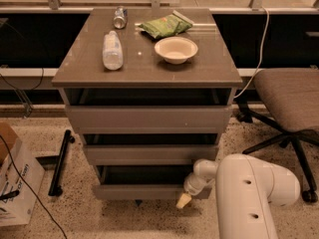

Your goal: Open bottom drawer

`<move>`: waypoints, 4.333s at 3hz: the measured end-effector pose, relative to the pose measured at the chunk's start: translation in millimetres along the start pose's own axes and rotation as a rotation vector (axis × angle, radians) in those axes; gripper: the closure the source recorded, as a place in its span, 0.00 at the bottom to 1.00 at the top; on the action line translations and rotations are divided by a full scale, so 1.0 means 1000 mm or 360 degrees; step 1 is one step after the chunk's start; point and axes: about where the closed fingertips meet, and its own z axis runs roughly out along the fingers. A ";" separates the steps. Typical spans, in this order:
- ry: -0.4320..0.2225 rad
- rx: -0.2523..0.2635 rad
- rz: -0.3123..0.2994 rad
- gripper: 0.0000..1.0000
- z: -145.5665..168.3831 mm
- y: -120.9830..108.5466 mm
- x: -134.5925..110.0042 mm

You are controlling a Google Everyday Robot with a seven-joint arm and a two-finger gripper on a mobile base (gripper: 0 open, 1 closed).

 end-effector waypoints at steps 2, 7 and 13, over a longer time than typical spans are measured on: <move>0.0055 -0.0219 -0.0078 0.70 0.000 0.043 0.018; 0.0026 -0.0547 0.0391 0.00 0.019 0.138 0.043; 0.0048 -0.0458 0.0434 0.00 0.011 0.171 0.056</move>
Offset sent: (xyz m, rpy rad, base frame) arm -0.0837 0.0018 0.0021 0.0655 0.2114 0.1499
